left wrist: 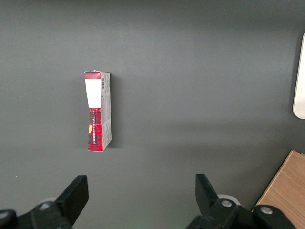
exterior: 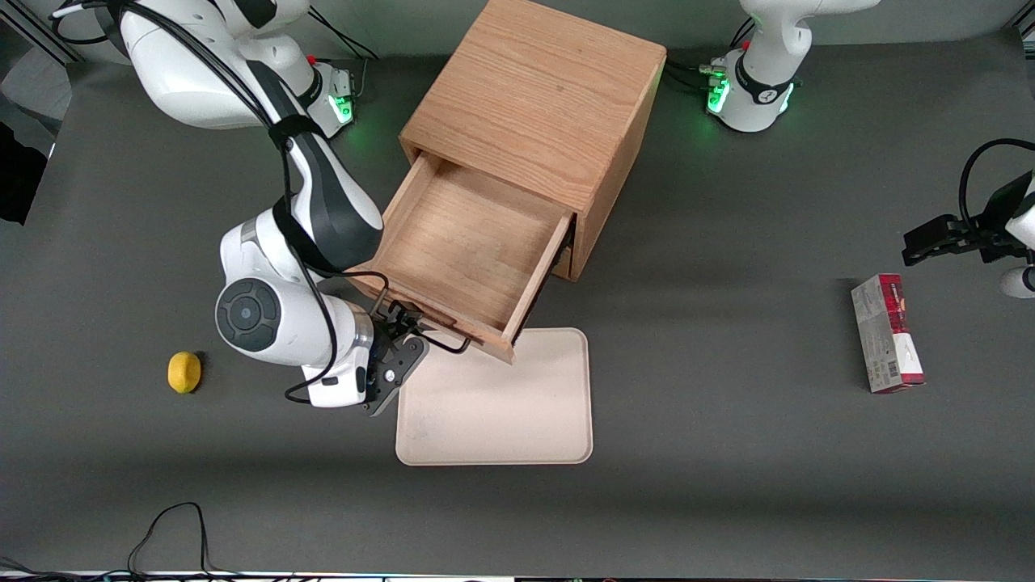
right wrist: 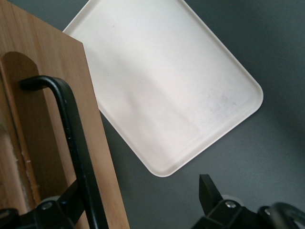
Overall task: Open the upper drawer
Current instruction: 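Keep pulling the drawer further open with the right gripper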
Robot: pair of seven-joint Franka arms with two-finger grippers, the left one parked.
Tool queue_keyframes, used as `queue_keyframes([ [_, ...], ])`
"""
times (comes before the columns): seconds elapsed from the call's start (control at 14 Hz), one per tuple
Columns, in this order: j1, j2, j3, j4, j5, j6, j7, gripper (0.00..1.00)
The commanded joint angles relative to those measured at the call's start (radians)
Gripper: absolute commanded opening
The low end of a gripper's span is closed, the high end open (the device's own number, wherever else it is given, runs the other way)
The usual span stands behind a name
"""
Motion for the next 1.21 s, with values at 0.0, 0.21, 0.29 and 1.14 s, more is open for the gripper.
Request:
queue_keyframes([
  [0.0, -0.013, 0.037, 0.009, 0.059, 0.019, -0.008, -0.023, 1.00],
  [0.21, -0.016, 0.046, 0.009, 0.073, 0.019, -0.009, -0.023, 1.00],
  [0.29, -0.016, 0.046, 0.009, 0.073, 0.019, -0.012, -0.023, 1.00],
  [1.14, -0.016, 0.026, 0.005, 0.179, 0.047, -0.182, -0.019, 1.00],
])
